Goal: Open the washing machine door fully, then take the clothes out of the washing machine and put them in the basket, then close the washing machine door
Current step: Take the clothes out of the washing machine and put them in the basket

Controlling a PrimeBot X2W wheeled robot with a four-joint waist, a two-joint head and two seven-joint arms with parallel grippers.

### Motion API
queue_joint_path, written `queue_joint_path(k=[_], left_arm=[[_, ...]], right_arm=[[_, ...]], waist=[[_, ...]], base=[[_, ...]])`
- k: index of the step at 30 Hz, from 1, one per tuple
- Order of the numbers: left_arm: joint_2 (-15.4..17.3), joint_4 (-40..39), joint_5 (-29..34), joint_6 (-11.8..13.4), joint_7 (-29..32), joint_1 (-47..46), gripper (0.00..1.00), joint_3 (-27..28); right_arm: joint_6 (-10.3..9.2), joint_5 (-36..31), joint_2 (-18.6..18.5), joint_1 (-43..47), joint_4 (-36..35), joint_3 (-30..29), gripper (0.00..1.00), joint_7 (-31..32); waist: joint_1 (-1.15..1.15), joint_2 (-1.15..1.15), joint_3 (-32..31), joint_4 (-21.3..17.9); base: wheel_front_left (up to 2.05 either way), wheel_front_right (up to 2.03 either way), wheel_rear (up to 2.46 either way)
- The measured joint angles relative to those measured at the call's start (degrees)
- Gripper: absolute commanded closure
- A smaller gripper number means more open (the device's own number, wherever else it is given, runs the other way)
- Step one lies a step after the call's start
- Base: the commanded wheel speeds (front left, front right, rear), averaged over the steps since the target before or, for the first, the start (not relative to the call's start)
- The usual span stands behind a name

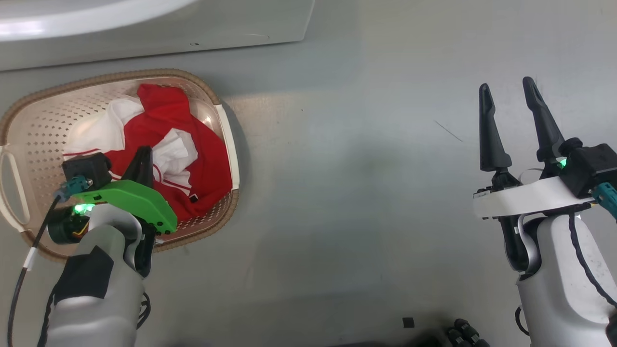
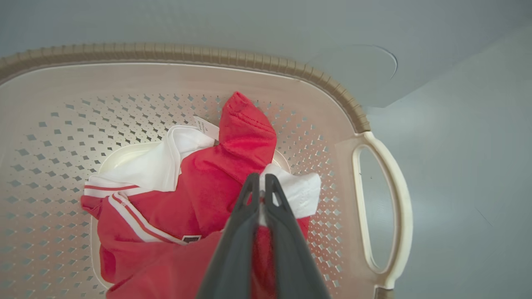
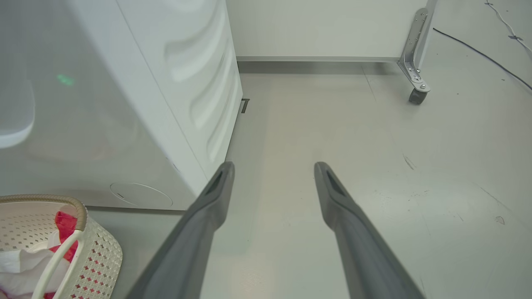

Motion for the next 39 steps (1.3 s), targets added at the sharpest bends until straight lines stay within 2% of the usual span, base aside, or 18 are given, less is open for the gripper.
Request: queue_joint_path(k=[1,2,3,13,19,25,39], left_arm=[[0.01,0.12,0.01,0.34,-0.38,-0.38,0.82,0.10],[0.01,0.36,0.07,0.40,-0.74,-0.75,0.29,0.12],[0.00,0.87,0.07,0.42,-0.77,-1.16,0.00,0.14],[-0.37,3.67,0.65,0.90,-2.33,-1.73,0.00,0.11],[-0.33,4.71,1.51,1.94,-2.92,-1.68,0.00,0.25],[-0.37,4.21,2.72,1.34,-2.93,-1.36,0.00,-0.64],[-0.57,-13.10,5.64,0.64,-2.93,6.79,0.00,2.92]], right_arm=[[0.00,0.00,0.00,-0.26,-0.35,-0.01,0.00,0.00],[0.01,0.00,0.00,-0.42,-0.64,-0.02,0.00,0.00],[0.10,0.00,0.00,-0.51,-0.79,-0.05,0.00,0.00],[0.10,-0.41,-0.01,-1.26,-0.82,-1.02,0.00,0.00],[0.16,-0.90,0.00,-1.33,-0.20,-1.21,0.00,0.00],[0.64,-0.89,0.04,-1.48,1.14,-1.33,0.00,0.00],[1.01,-0.71,0.22,-1.05,5.43,-1.61,0.00,0.00]], waist=[[0.00,0.00,0.62,-0.09],[0.00,0.00,1.20,-0.17],[0.00,0.00,1.76,-0.25],[0.00,0.00,3.52,0.03],[0.00,0.00,1.76,0.63],[0.00,0.00,-0.90,1.07],[0.00,0.00,-11.14,2.12]], base=[[0.00,0.00,0.00],[0.00,0.00,0.00],[0.00,0.00,0.00],[0.00,0.00,0.00],[0.00,0.00,0.00],[0.00,0.00,0.00],[0.00,0.00,0.00]])
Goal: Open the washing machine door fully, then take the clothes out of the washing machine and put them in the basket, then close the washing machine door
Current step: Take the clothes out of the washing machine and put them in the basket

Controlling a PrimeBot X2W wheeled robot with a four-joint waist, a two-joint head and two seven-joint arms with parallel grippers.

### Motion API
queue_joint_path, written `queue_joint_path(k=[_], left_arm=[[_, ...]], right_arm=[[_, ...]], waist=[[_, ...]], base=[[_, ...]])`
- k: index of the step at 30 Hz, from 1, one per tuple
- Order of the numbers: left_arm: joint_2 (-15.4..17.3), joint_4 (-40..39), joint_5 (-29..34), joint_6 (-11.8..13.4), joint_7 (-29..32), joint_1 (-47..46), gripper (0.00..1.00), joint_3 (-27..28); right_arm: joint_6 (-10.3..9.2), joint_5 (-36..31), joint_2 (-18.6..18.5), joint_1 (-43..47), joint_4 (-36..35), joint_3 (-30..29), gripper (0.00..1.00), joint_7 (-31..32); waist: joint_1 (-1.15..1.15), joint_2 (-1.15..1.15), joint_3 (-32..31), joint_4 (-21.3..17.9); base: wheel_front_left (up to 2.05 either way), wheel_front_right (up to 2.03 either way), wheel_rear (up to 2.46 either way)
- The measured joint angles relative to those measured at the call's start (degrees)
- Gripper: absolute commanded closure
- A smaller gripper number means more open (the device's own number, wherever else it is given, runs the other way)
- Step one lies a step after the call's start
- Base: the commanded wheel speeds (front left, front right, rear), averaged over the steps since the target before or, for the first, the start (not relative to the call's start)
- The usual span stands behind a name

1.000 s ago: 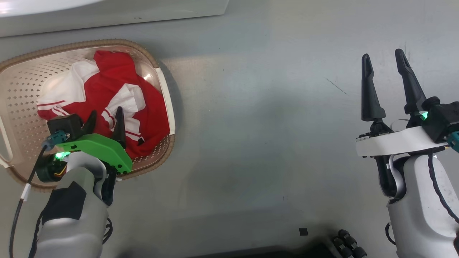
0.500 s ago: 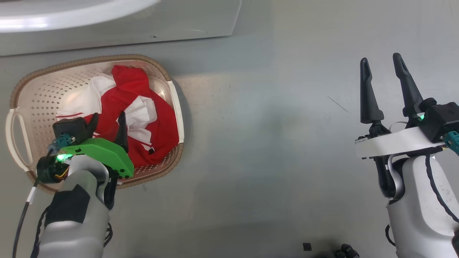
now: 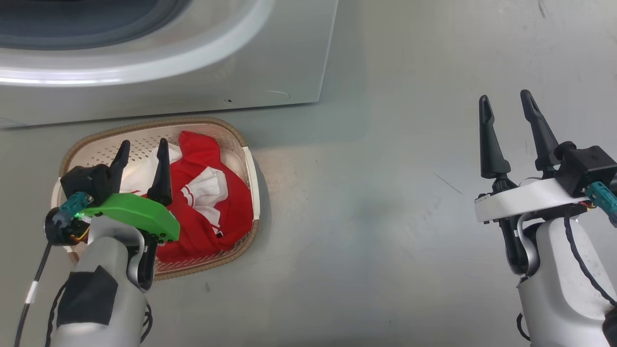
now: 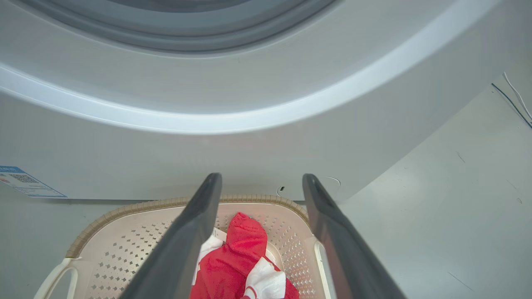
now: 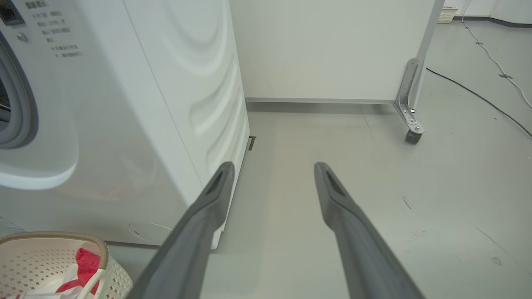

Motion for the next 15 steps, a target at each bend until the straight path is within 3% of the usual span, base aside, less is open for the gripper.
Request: queue_joint_path(k=[15], left_arm=[[-0.04,-16.04,6.55,0.80,-0.18,11.50,0.00,4.14]], right_arm=[[0.48,0.02,0.10,5.42,2.18,-0.34,0.00,0.00]], waist=[[0.00,0.00,-12.19,0.88]], base=[[0.00,0.00,0.00]])
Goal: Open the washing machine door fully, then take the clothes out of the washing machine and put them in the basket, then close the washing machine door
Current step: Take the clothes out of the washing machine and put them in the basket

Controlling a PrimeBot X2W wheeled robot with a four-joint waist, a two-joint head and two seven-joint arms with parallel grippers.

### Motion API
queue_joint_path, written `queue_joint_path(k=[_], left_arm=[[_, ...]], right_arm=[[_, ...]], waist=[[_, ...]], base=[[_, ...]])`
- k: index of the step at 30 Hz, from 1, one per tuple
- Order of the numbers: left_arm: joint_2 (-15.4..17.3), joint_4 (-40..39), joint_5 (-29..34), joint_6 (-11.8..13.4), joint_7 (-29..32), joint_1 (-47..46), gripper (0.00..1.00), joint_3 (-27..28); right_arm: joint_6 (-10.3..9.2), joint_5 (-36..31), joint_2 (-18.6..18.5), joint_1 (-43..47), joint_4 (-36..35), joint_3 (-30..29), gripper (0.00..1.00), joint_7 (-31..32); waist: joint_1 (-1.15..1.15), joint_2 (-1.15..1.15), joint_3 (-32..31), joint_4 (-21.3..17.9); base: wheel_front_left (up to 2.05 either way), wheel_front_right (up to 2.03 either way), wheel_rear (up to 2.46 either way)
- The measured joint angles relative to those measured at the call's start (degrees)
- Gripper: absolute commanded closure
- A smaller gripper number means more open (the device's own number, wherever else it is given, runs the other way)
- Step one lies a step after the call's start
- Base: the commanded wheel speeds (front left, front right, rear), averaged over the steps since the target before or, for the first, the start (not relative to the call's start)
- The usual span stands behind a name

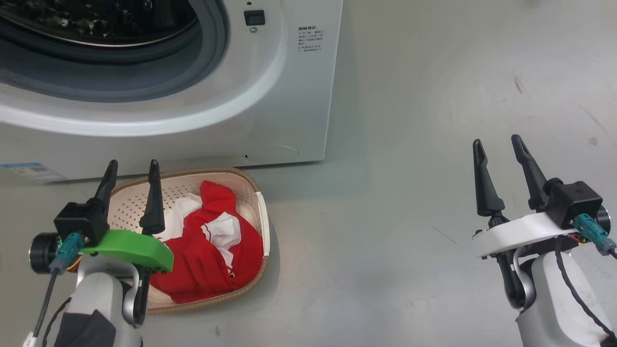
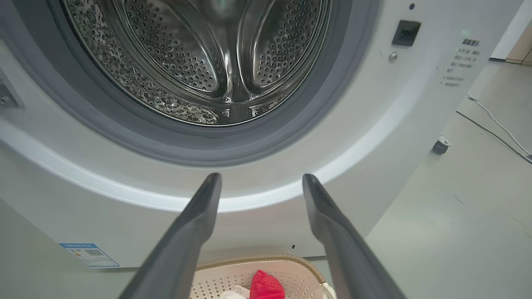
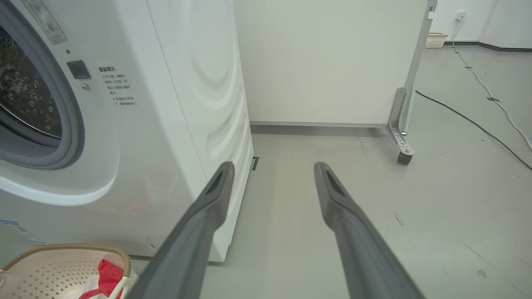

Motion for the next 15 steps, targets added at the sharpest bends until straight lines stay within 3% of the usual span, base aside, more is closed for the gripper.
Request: queue_joint_path(k=[15], left_arm=[[-0.01,-9.01,2.46,2.09,0.00,12.61,0.00,2.46]], right_arm=[[0.01,-0.09,0.24,5.83,1.18,0.57,0.00,0.00]], waist=[[0.00,0.00,-11.78,-0.18]], base=[[0.00,0.00,0.00]])
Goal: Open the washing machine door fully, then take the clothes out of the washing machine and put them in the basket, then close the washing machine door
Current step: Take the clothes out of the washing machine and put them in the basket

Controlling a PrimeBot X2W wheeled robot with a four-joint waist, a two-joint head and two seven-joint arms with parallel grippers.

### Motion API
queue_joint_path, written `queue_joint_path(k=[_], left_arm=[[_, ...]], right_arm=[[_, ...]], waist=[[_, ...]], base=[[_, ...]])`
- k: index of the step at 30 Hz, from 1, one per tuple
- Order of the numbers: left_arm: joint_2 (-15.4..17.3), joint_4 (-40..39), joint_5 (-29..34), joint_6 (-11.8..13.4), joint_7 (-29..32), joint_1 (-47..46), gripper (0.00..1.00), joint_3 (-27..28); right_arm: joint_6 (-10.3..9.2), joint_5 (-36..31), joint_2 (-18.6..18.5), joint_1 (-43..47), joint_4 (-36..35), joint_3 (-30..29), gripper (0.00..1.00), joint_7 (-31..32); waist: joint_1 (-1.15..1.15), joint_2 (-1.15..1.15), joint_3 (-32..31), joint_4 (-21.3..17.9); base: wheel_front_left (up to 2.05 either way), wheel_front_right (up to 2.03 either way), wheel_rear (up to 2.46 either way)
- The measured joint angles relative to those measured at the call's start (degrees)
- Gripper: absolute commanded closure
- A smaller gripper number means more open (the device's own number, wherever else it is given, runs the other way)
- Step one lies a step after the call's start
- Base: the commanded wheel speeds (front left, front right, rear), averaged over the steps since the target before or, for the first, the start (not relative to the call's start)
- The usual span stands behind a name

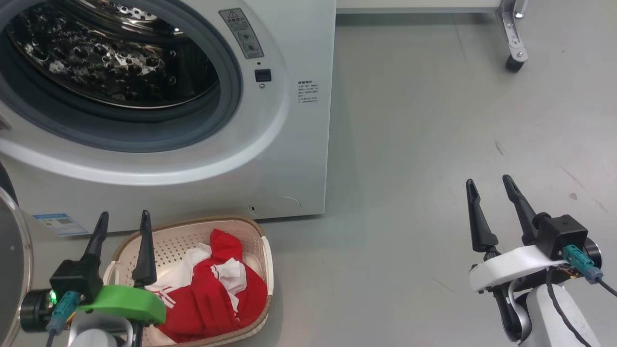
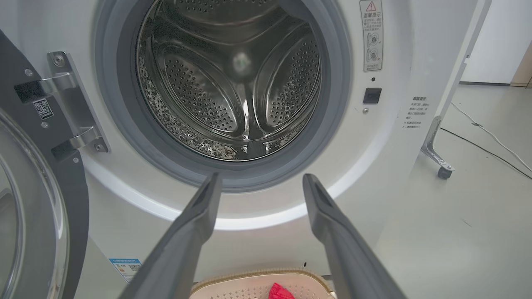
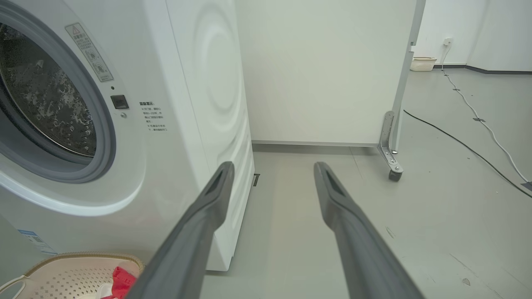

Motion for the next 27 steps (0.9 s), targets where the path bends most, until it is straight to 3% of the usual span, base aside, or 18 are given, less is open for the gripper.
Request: queue_joint_path(k=[9,27], left_arm=[[-0.01,-4.63,1.20,0.92,0.00,5.14,0.00,1.78],[-0.02,-8.72,1.55,0.92,0.00,8.40,0.00,1.69]], right_arm=[[-0.01,-0.20,0.05,1.69,-0.73,0.44,0.00,0.00],[-0.12,-0.22,0.20,2.53,-2.12,0.64,0.00,0.00]], waist=[[0.00,0.00,-4.09,-0.28],[0.00,0.00,-3.87,-0.46]], base=[[0.00,0.00,0.00],[0.00,0.00,0.00]])
